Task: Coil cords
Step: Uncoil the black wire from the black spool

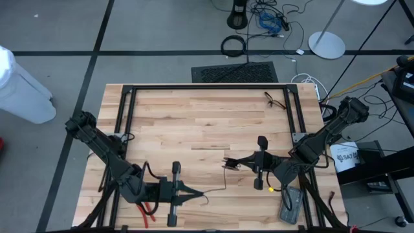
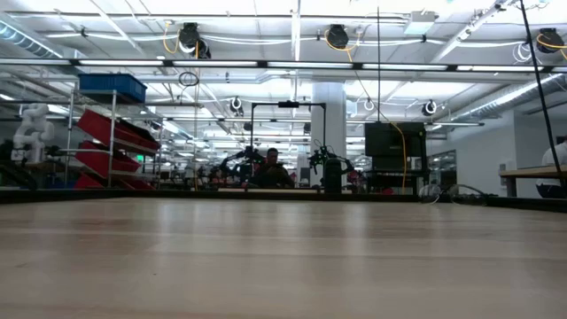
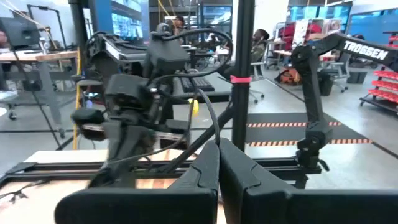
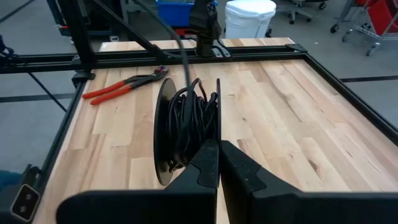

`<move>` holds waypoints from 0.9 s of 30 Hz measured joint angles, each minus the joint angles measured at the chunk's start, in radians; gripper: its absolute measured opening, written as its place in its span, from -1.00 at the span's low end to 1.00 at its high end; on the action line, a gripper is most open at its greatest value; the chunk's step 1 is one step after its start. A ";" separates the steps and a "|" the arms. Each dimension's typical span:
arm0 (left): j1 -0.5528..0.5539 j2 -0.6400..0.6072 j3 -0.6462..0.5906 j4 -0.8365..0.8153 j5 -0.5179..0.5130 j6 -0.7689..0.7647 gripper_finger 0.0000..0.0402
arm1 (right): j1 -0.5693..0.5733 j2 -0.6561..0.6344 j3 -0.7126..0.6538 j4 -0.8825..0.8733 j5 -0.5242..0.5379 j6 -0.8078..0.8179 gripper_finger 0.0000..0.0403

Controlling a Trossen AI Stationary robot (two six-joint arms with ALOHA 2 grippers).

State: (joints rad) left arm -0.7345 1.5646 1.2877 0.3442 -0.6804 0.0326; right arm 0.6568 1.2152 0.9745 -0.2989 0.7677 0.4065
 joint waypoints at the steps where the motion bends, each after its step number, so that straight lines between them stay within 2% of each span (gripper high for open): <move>1: 0.000 0.009 0.000 0.004 0.001 0.000 -0.98 | -0.003 0.000 0.000 0.000 0.000 0.000 -1.00; 11: 0.011 0.094 0.000 0.097 0.058 -0.002 -0.98 | -0.034 0.021 0.000 -0.001 -0.008 -0.016 -1.00; 15: 0.036 0.117 0.000 0.099 0.096 -0.053 -0.98 | -0.037 0.020 0.000 0.000 -0.008 -0.028 -1.00; 27: 0.127 0.235 0.000 0.151 0.390 -0.172 -0.98 | -0.040 0.018 0.000 0.001 -0.010 -0.033 -1.00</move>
State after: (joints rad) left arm -0.6077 1.7995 1.2877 0.4948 -0.2902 -0.1395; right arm 0.6169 1.2335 0.9745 -0.2979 0.7574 0.3733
